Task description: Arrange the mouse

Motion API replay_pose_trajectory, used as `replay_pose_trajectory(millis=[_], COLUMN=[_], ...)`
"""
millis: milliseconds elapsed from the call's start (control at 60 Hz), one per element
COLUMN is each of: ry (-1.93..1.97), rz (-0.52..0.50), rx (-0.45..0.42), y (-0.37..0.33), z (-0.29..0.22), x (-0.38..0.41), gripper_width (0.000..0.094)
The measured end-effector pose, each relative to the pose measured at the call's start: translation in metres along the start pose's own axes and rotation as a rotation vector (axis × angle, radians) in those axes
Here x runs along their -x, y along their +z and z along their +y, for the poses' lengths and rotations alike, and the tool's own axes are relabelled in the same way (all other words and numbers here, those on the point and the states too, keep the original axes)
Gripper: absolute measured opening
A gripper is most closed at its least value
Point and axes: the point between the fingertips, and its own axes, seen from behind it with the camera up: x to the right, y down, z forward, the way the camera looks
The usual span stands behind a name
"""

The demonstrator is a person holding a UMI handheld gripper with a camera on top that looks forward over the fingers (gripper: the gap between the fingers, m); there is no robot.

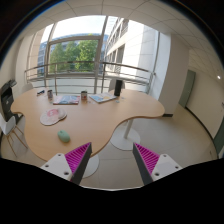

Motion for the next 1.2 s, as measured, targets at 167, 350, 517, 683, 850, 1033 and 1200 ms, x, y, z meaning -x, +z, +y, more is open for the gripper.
replay_pose_trajectory(millis=[167,350,517,683,850,1033,1200], ry=[-0.011,-0.055,-0.029,-0.031,-0.038,-0.063,-0.058], rz=[-0.02,-0.114,-0.177,-0.164,-0.154,-0.143,-0.188], rx=[0.039,0.125,0.167,0.155,0.154,0.132,0.127], y=[0.01,0.043,0.097,0.166,0.228,0.267,0.291], z=[0.027,0.087,0.117,0.109,0.093,0.065,0.048], x=[0.017,0.087,0.169,0.224,0.263,0.279,0.286], gripper_width=[0.0847,0.0848,0.0849,0.0849,0.0841,0.0831,0.065])
